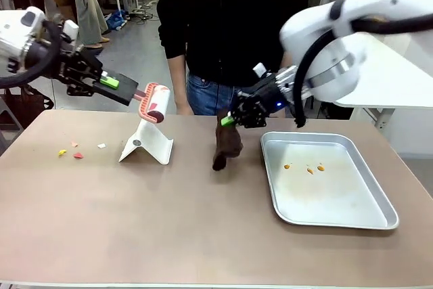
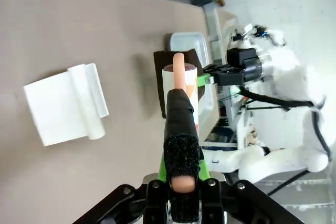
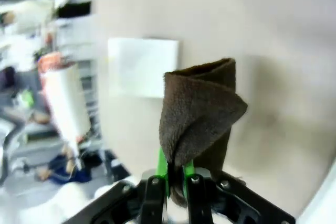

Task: Clean the surface of the table.
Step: Hold the Lint Roller with your left hand and the towel with your right hand.

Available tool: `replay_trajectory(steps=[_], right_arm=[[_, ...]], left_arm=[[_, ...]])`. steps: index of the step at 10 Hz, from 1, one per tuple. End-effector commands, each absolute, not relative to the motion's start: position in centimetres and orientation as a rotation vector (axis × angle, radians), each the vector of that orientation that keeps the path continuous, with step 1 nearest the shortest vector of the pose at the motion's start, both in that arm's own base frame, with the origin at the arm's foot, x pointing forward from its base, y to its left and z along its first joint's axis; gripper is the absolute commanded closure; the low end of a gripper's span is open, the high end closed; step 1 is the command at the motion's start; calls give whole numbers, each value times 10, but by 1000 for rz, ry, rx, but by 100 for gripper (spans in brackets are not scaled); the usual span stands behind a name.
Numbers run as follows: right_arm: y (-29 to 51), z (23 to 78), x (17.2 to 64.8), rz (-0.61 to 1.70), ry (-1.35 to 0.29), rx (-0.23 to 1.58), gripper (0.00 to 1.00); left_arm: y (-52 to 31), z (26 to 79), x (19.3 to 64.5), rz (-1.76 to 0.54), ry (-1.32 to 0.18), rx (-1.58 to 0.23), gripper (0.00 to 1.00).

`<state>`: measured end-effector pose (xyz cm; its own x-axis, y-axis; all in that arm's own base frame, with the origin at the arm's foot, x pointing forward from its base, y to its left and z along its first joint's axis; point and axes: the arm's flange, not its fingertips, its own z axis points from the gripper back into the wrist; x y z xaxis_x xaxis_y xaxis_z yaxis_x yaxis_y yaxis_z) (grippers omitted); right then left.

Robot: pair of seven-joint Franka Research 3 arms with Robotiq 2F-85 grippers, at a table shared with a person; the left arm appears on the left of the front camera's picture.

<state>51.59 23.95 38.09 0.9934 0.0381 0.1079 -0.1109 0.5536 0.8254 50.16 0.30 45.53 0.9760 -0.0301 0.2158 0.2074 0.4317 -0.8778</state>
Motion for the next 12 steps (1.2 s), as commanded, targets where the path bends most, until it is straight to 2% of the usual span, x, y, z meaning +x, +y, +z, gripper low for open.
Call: replay_trajectory(steps=[1,4,5,7,9,11,12], right_arm=[[168,361,465,208,6,1369,100],[118,382,433,230,-13,1522,100],[99,389,421,165,-56,1522,100],[49,407,392,71,-147,1555,100],[0,417,364,-32,-231,1563,100],[-33,415,351,-75,-254,1558,100],[-38,410,352,-126,-256,1534,100]], left_arm=[[34,453,491,-111,-227,-1239,100],[112,442,474,-89,-192,-1421,100],[140,436,465,-57,-193,-1427,100],[211,418,435,-173,-111,-1437,100],[272,401,401,-147,-171,-1460,100],[298,391,385,-82,-181,-1473,100],[271,396,388,-69,-181,-1473,100]])
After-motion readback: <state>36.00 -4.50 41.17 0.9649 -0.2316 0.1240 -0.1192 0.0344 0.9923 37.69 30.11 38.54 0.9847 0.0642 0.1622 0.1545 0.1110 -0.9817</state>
